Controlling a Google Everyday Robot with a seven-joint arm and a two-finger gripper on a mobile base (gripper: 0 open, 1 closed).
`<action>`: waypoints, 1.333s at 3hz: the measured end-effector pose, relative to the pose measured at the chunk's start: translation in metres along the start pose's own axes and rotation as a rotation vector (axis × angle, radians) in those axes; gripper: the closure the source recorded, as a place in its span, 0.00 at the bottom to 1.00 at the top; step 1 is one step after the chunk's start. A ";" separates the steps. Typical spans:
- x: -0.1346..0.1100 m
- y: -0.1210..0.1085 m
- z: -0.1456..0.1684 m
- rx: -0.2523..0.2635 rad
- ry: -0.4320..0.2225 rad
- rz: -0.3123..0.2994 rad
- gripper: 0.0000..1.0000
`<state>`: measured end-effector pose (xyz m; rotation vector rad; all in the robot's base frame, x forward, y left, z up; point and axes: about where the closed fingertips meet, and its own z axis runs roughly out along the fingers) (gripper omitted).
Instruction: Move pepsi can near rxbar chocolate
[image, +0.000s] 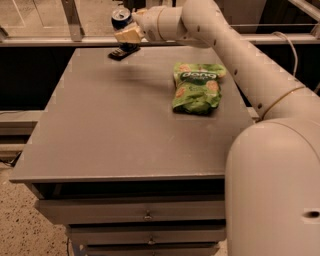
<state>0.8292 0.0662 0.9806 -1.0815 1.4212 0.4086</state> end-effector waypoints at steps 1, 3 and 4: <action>0.012 -0.024 0.016 0.023 0.073 0.018 1.00; 0.043 -0.028 0.040 0.000 0.158 0.100 1.00; 0.054 -0.028 0.049 -0.002 0.140 0.145 0.88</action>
Offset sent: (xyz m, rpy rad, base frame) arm 0.0721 -0.0052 -0.0283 -0.0982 0.1828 -0.1027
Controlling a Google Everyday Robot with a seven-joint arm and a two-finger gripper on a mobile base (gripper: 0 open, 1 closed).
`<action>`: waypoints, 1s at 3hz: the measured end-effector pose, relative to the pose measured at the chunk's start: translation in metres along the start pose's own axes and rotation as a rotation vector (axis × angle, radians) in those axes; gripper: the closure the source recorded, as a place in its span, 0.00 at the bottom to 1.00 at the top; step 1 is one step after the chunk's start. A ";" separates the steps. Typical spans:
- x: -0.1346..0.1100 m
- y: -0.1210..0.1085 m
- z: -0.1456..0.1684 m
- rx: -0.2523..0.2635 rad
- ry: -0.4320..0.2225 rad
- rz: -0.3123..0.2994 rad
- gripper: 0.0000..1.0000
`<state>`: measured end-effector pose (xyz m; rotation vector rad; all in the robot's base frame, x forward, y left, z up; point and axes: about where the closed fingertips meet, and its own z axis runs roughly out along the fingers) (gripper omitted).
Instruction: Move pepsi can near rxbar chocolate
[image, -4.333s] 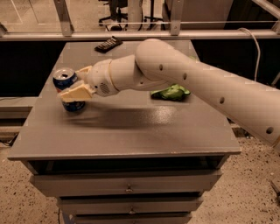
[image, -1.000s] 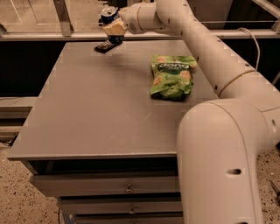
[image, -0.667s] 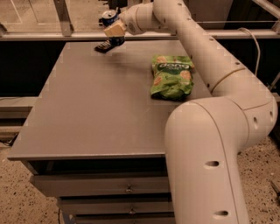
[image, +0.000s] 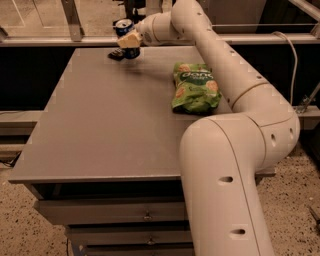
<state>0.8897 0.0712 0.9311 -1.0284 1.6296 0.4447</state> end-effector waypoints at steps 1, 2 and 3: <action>0.007 -0.003 0.007 0.004 -0.023 0.031 0.65; 0.010 -0.008 0.007 0.021 -0.024 0.028 0.42; 0.013 -0.013 0.005 0.036 -0.018 0.022 0.18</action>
Offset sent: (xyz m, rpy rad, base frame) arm 0.0137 -0.0186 -0.0063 0.0253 -0.0277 -0.0535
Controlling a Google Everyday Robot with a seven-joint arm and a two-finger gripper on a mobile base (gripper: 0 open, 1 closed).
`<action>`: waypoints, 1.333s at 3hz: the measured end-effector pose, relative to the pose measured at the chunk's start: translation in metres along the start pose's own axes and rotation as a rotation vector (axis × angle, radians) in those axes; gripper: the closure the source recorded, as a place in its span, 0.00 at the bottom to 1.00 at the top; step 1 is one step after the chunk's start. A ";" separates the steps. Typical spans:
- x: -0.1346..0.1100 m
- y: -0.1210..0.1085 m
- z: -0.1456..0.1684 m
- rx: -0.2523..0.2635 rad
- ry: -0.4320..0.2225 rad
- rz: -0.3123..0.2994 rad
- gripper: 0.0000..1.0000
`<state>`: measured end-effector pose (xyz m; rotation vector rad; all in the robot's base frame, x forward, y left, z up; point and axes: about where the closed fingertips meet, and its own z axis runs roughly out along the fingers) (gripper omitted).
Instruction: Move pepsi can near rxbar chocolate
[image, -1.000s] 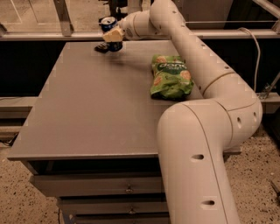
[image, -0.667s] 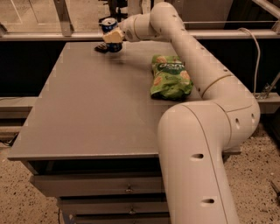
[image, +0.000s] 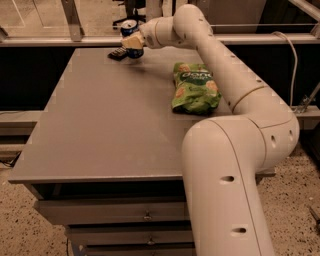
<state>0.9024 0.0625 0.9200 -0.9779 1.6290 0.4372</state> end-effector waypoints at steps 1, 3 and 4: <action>0.004 0.001 0.003 -0.006 0.008 0.003 0.00; 0.021 0.011 0.005 -0.043 0.029 0.026 0.00; 0.022 0.006 -0.024 -0.026 0.023 0.036 0.00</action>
Offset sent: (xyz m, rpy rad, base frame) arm -0.0016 0.0053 -0.0294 -0.0055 0.0704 0.0355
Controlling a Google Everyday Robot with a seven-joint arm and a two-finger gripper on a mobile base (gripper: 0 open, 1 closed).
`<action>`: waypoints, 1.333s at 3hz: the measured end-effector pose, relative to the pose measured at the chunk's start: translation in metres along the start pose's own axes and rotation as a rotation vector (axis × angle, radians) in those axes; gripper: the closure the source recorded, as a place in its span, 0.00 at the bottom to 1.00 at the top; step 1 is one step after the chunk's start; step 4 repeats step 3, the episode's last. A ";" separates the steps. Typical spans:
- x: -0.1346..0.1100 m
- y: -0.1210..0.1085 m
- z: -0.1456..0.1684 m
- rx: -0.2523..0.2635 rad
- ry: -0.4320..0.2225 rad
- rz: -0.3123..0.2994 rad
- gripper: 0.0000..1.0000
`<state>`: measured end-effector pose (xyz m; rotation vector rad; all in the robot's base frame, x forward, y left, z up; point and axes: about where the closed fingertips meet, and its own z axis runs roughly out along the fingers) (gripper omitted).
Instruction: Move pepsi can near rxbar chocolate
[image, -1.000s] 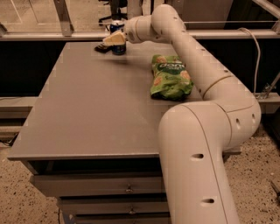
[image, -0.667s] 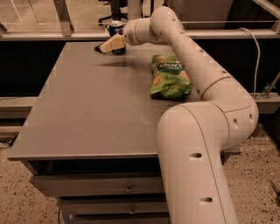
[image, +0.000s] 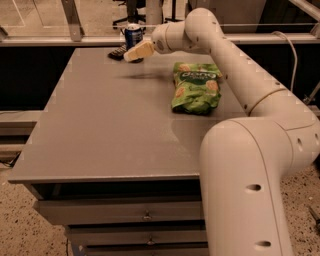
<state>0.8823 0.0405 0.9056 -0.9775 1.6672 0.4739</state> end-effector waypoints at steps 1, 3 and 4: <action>-0.004 0.002 -0.055 0.012 -0.049 -0.002 0.00; -0.002 0.022 -0.138 0.038 -0.145 -0.035 0.00; -0.002 0.022 -0.138 0.038 -0.145 -0.035 0.00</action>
Offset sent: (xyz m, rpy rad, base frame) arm -0.1671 -0.1205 0.0922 0.1793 -0.2410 -0.0055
